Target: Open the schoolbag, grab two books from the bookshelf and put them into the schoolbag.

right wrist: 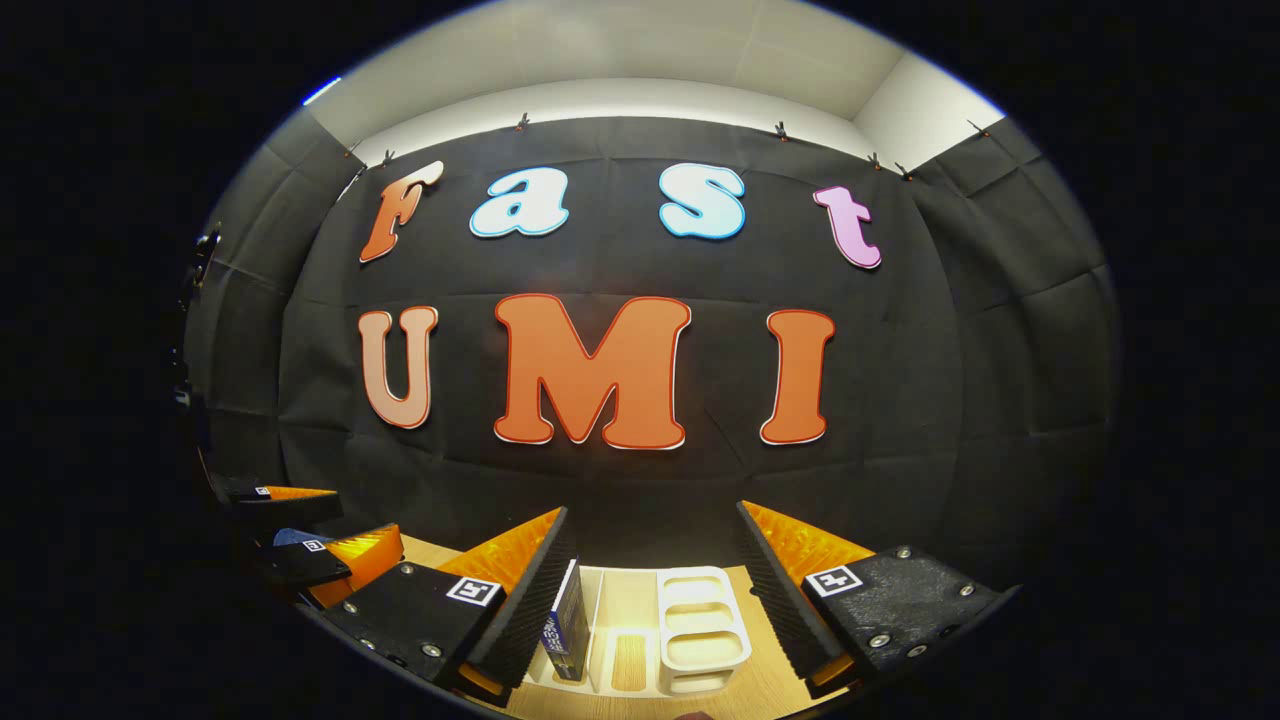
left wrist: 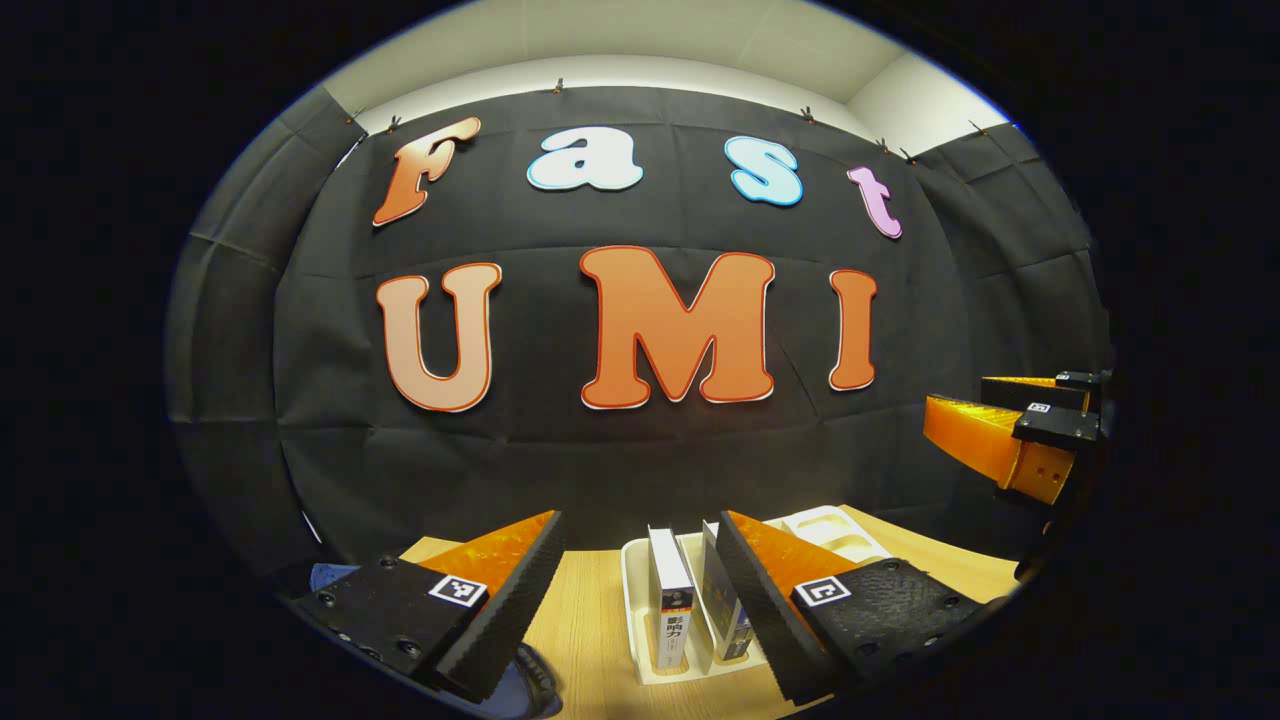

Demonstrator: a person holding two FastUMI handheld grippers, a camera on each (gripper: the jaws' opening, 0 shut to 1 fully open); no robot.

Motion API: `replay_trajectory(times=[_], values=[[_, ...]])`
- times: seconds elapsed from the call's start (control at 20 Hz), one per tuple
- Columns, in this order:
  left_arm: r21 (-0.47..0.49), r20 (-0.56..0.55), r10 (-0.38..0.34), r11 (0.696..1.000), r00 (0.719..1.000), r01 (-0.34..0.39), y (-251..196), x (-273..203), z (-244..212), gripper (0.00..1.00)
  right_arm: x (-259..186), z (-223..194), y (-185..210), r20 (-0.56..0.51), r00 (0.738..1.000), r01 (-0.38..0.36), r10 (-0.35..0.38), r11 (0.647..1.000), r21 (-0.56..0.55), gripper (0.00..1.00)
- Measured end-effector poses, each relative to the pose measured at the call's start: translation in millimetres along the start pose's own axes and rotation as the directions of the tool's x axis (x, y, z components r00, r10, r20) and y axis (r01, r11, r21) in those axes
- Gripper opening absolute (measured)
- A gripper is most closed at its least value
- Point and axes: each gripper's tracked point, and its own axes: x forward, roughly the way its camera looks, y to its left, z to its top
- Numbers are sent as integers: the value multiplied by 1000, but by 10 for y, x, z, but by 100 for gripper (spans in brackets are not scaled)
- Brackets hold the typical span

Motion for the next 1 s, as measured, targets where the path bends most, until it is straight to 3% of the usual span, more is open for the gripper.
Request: replay_trajectory(times=[0.4, 0.75, 1.0], values=[[-2, 0, -15, 1000, 1000, 15, -7, 15, 3, 95, -10, 10, 32, 10, 1000, 0, 0, 1000, -19, 95], [-6, 3, -19, 1000, 1000, 19, -20, 15, 14, 96, -96, 203, 82, 100, 995, -20, 27, 997, -71, 95], [-7, 6, -16, 1000, 1000, 16, -26, -13, 18, 96, -118, 357, -9, 166, 986, 20, -7, 997, -76, 94]])
